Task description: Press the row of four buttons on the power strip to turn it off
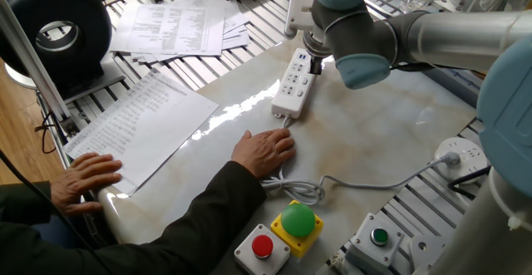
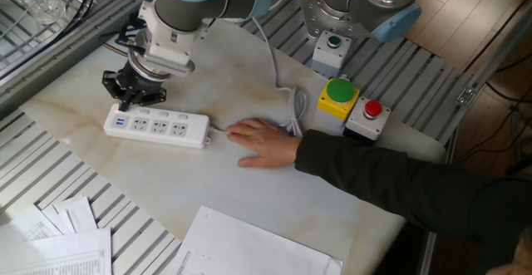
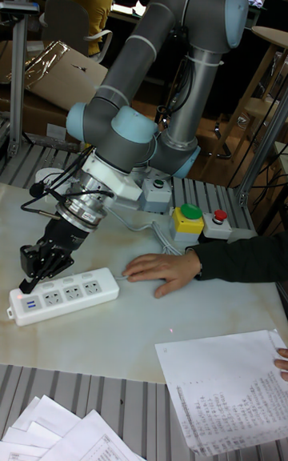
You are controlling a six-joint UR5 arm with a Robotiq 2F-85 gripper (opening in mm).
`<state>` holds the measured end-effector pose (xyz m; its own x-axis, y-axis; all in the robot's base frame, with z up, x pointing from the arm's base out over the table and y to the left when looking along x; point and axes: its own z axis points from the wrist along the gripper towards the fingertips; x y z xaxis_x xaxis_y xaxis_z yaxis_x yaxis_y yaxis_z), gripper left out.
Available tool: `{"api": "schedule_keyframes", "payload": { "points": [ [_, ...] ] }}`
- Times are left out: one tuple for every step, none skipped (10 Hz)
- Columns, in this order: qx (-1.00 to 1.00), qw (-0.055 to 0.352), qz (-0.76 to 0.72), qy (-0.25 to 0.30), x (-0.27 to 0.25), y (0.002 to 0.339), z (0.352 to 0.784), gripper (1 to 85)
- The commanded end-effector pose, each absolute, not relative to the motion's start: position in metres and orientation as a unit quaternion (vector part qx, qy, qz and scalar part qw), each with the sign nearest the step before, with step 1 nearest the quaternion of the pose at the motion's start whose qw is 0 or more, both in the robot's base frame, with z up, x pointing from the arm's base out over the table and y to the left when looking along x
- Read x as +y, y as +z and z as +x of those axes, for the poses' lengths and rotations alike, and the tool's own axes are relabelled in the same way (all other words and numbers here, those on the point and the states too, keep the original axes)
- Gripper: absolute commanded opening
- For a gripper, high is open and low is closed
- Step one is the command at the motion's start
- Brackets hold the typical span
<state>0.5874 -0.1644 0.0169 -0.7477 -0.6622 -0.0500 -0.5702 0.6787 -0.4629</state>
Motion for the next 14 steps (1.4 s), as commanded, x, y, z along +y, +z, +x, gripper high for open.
{"api": "schedule_keyframes", "payload": {
  "points": [
    [0.905,0.093,-0.355,-0.217,-0.178,0.04,0.583,1.0],
    [0.912,0.08,-0.347,-0.205,-0.181,0.057,0.572,1.0],
    [0.916,0.072,-0.339,-0.204,-0.181,0.069,0.566,1.0],
    [0.922,0.071,-0.327,-0.194,-0.175,0.072,0.56,1.0],
    [0.926,0.068,-0.322,-0.187,-0.173,0.074,0.556,1.0],
    [0.945,0.061,-0.287,-0.147,-0.157,0.072,0.541,1.0],
    [0.963,0.055,-0.247,-0.092,-0.133,0.071,0.526,1.0],
    [0.969,0.055,-0.228,-0.072,-0.123,0.075,0.521,1.0],
    [0.974,0.053,-0.209,-0.065,-0.116,0.079,0.516,1.0],
    [0.978,0.055,-0.191,-0.055,-0.106,0.083,0.511,1.0],
    [0.98,0.056,-0.186,-0.049,-0.099,0.089,0.507,1.0],
    [0.979,0.055,-0.188,-0.054,-0.099,0.094,0.504,1.0],
    [0.978,0.057,-0.194,-0.054,-0.096,0.095,0.504,1.0],
    [0.977,0.057,-0.199,-0.054,-0.094,0.095,0.503,1.0]
  ]
}}
